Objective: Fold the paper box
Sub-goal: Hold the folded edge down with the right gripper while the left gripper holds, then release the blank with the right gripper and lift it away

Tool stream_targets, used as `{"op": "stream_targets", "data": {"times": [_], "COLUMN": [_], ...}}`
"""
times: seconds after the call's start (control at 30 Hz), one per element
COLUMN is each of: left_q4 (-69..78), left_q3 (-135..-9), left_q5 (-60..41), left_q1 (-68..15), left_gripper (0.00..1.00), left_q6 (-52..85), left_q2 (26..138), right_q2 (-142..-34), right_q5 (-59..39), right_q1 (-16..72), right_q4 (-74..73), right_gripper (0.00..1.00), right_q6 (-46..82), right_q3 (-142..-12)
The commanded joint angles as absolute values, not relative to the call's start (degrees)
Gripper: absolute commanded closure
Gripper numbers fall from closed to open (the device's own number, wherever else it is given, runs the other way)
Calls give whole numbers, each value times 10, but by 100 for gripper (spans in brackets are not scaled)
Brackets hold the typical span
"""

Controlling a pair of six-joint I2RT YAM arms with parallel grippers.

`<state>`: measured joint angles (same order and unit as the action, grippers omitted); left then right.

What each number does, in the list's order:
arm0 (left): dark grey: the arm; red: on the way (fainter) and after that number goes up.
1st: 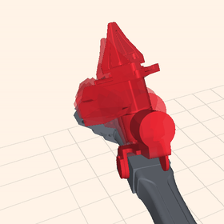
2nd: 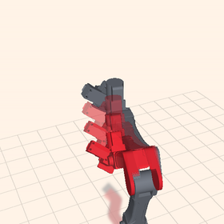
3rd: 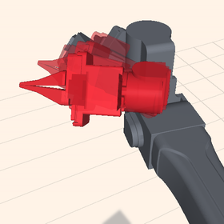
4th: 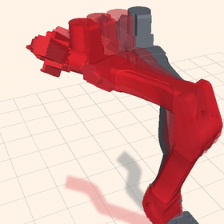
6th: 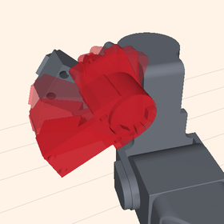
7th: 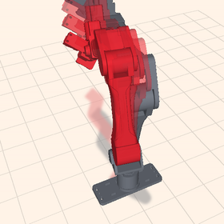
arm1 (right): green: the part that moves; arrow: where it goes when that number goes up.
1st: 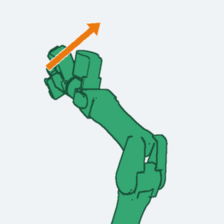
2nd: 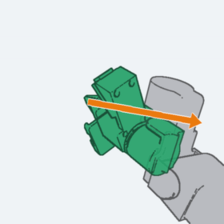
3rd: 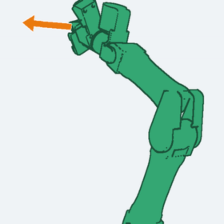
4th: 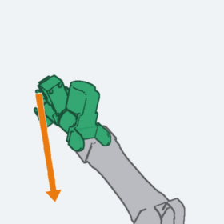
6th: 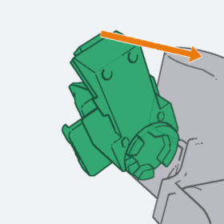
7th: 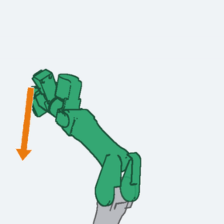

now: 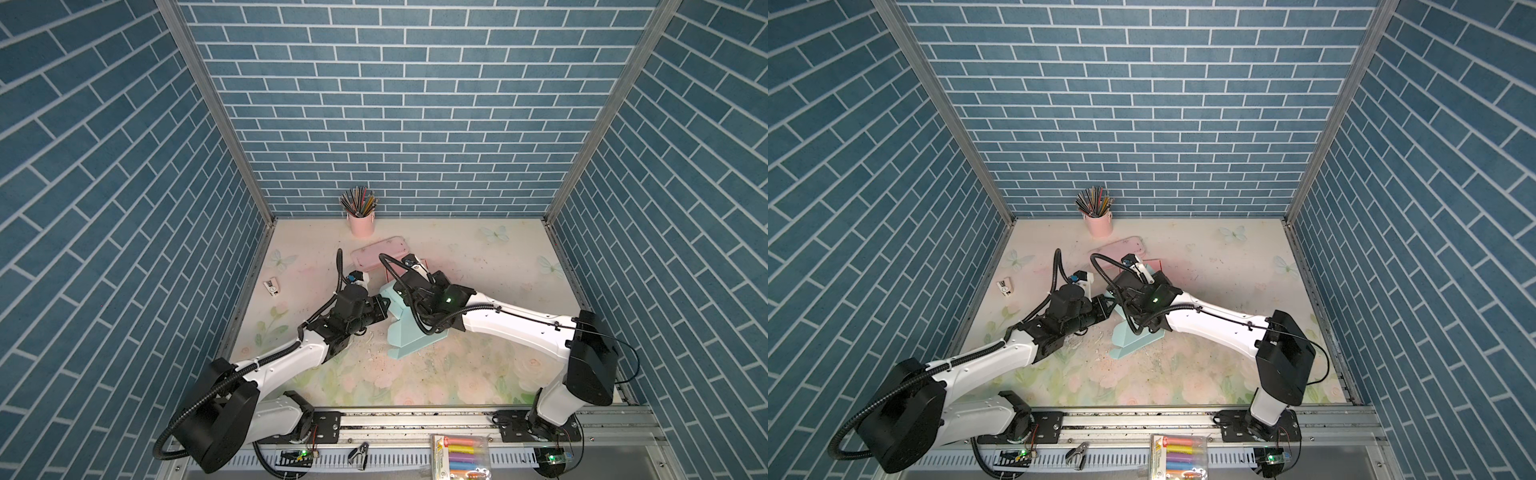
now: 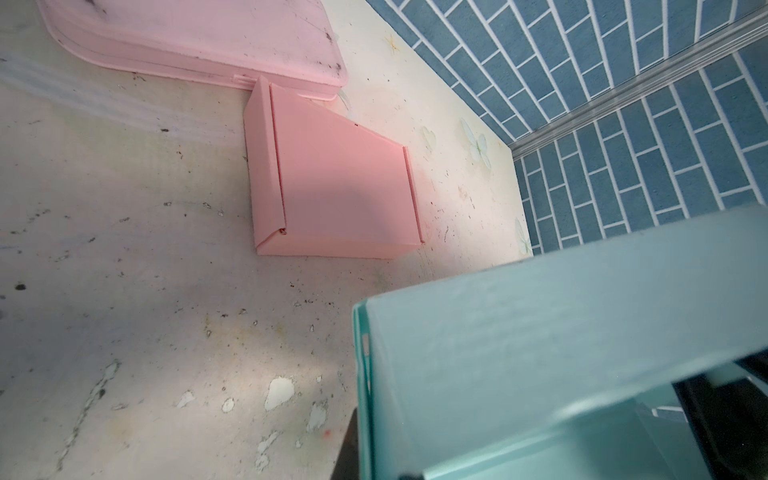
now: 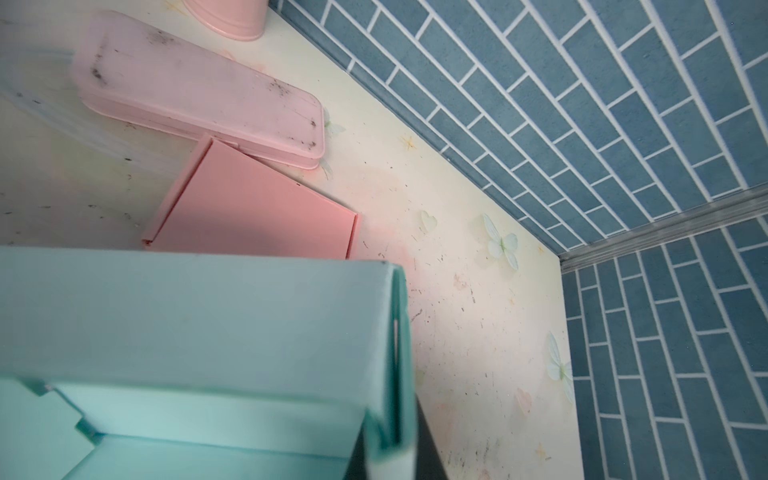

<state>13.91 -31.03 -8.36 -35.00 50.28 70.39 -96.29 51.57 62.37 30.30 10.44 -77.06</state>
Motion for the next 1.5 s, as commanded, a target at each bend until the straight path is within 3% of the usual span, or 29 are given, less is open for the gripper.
{"op": "stream_targets", "data": {"times": [0.0,0.23,0.9,1.07,1.2,1.47], "left_q4": [156,162,162,160,161,159], "left_q3": [-324,-320,-314,-313,-315,-323], "left_q5": [-92,-91,-83,-83,-85,-90], "left_q1": [-352,-352,-352,-352,-352,-352], "left_gripper": [96,96,96,96,96,96], "left_q6": [494,498,497,497,497,496], "left_q2": [693,692,695,692,692,694], "right_q2": [-994,-1025,-953,-953,-960,-1011], "right_q5": [566,591,552,557,564,607], "right_q1": [637,669,674,674,671,659], "right_q4": [349,354,333,331,327,331], "right_gripper": [98,99,80,82,91,99], "right_q6": [95,93,128,128,122,91], "right_q3": [-802,-831,-798,-794,-789,-805]}}
